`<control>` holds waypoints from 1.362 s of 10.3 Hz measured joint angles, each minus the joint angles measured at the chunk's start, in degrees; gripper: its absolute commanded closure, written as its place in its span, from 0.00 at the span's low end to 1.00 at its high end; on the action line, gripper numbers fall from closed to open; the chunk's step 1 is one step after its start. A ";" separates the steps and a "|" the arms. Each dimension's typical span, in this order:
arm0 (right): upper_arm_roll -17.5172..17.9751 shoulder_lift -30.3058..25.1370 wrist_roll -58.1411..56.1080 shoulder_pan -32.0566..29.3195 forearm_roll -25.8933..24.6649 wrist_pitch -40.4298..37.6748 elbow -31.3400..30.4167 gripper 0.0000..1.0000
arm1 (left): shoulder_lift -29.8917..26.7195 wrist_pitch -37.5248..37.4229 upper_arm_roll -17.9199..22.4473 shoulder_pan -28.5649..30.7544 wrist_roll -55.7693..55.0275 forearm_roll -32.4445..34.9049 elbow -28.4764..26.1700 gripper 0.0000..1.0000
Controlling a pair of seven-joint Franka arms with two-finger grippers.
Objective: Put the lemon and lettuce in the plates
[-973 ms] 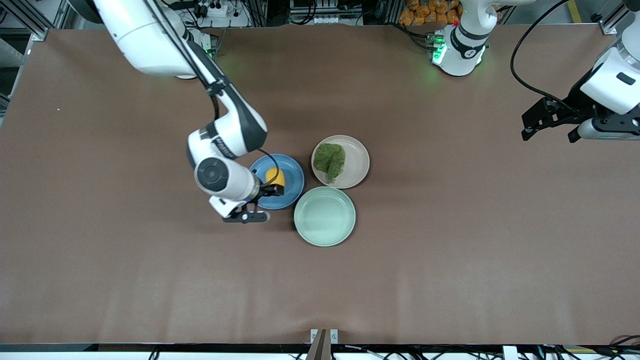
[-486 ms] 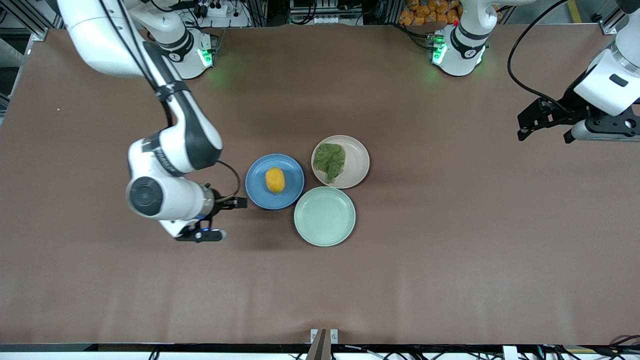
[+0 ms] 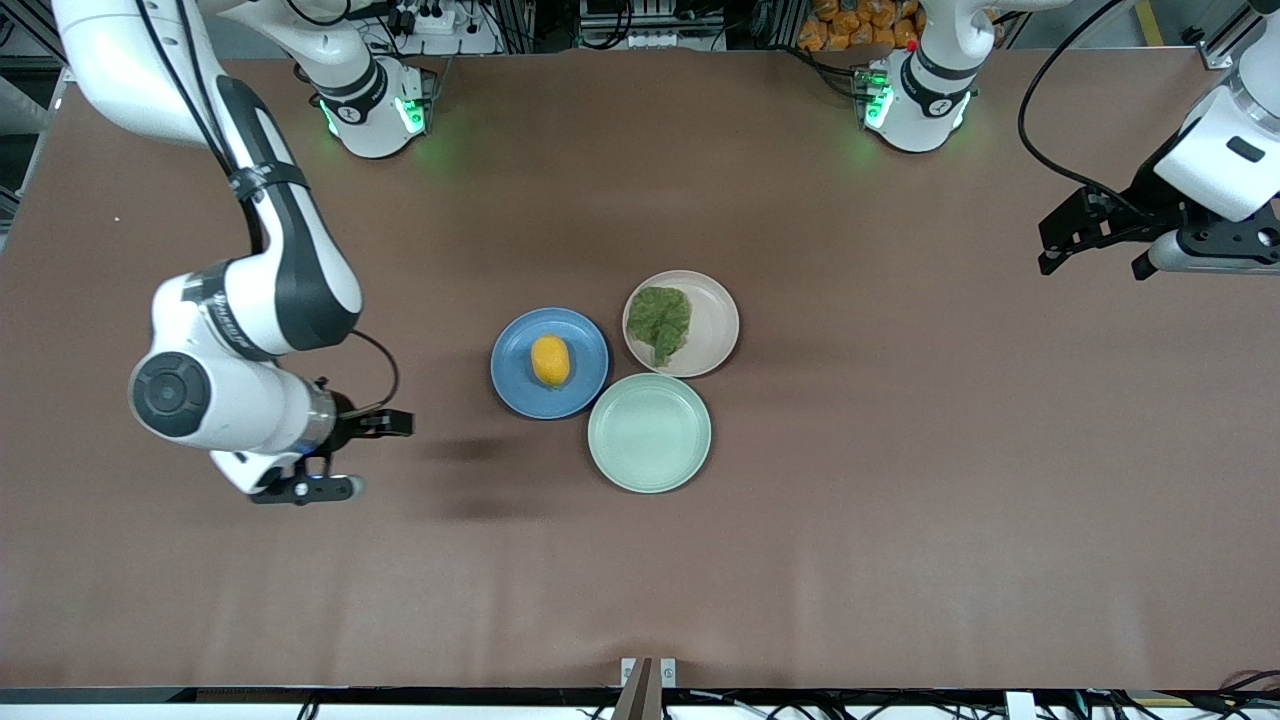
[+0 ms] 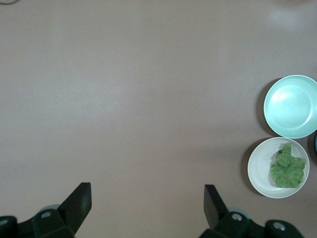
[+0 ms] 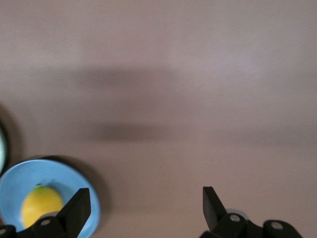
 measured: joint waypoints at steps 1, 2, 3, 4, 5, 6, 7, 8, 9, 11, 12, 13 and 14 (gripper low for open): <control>-0.04 -0.95 -0.25 -0.86 -1.64 -0.18 0.02 0.00 | -0.07 -0.40 -0.01 0.00 0.00 0.00 0.01 0.00; -0.05 -1.89 -0.60 -1.76 -2.28 -0.81 0.02 0.00 | -0.16 -1.21 -0.04 0.00 0.00 0.00 0.04 0.00; -0.08 -2.80 -1.54 -2.74 -2.50 -1.54 0.04 0.00 | -0.25 -2.09 -0.06 0.00 0.00 0.00 0.05 0.00; -0.10 -3.67 -2.93 -3.74 -2.70 -2.45 0.06 0.00 | -0.34 -2.69 -0.07 -0.01 0.00 0.00 0.07 0.00; -0.11 -4.60 -5.02 -4.95 -2.82 -3.77 0.07 0.00 | -0.47 -3.11 -0.09 -0.01 0.00 0.00 0.13 0.00; -0.13 -5.54 -7.34 -6.32 -2.85 -5.08 0.10 0.00 | -0.66 -3.31 -0.11 -0.01 0.00 0.00 0.15 0.00; -0.15 -6.50 -9.20 -7.57 -2.87 -5.92 0.11 0.00 | -0.86 -3.41 -0.14 -0.01 0.00 0.00 0.16 0.00; -0.17 -7.45 -10.40 -8.63 -2.87 -6.19 0.10 0.00 | -1.06 -3.58 -0.15 -0.01 0.00 0.00 0.17 0.00; -0.29 -8.49 -10.82 -9.15 -2.88 -6.40 0.09 0.00 | -1.20 -3.87 -0.19 -0.01 0.00 0.00 0.19 0.00; -1.06 -10.93 -10.82 -9.07 -2.87 -7.36 0.00 0.00 | -1.34 -4.02 -0.26 -0.02 0.00 0.00 0.20 0.00; -1.66 -12.21 -10.82 -9.05 -2.87 -8.05 -0.07 0.00 | -1.37 -4.04 -0.27 -0.02 0.00 0.00 0.21 0.00; -2.46 -13.53 -10.82 -8.87 -2.87 -9.29 -0.15 0.00 | -1.38 -4.05 -0.28 -0.02 0.00 0.00 0.21 0.00; -3.83 -14.90 -10.87 -8.14 -2.86 -11.13 -0.20 0.00 | -1.40 -4.07 -0.27 -0.01 0.00 0.00 0.22 0.00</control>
